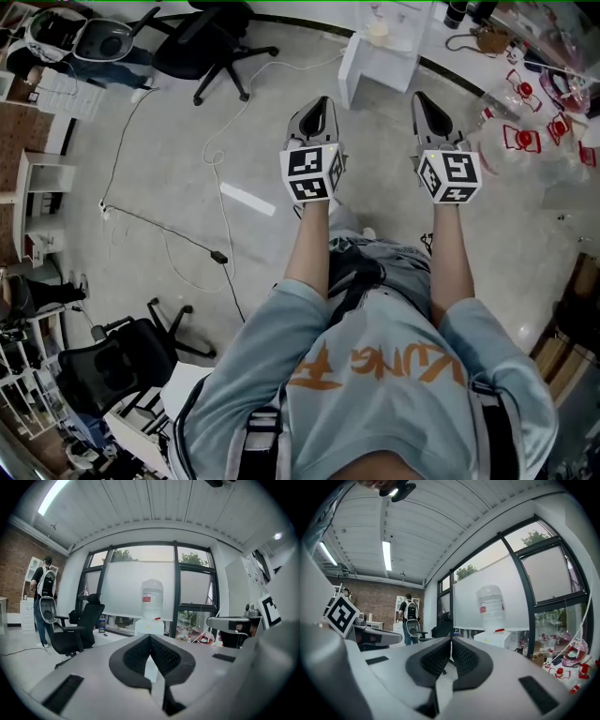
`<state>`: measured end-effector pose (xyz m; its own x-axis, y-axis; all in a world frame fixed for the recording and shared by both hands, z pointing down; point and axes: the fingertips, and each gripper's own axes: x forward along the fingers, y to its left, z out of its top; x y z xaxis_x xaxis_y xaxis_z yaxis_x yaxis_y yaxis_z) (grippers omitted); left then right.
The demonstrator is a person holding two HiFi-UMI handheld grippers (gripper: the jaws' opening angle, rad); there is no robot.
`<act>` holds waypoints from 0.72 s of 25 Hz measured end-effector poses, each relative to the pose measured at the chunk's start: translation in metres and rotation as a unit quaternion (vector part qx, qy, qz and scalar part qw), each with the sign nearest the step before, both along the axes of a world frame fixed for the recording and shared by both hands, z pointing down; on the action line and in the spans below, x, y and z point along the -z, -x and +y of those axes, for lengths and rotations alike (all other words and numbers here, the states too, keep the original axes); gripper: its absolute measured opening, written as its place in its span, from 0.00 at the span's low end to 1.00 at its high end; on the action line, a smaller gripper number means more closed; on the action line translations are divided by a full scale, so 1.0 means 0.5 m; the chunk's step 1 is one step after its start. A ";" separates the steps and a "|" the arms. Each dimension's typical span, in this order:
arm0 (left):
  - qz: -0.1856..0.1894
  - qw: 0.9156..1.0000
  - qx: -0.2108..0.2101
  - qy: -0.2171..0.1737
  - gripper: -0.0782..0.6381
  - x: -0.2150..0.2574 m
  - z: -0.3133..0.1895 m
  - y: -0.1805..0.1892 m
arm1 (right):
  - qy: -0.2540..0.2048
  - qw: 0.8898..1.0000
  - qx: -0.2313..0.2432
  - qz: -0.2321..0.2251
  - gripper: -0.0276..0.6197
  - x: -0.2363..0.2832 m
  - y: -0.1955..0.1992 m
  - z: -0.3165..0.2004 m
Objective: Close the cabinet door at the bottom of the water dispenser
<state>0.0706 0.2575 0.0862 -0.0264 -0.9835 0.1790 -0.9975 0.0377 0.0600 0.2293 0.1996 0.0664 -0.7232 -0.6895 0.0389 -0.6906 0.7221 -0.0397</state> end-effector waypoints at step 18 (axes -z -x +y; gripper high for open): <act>0.012 1.000 -0.008 -0.018 0.14 0.003 -0.174 0.129 | -0.017 1.000 -0.014 0.012 0.09 0.015 0.094 -0.168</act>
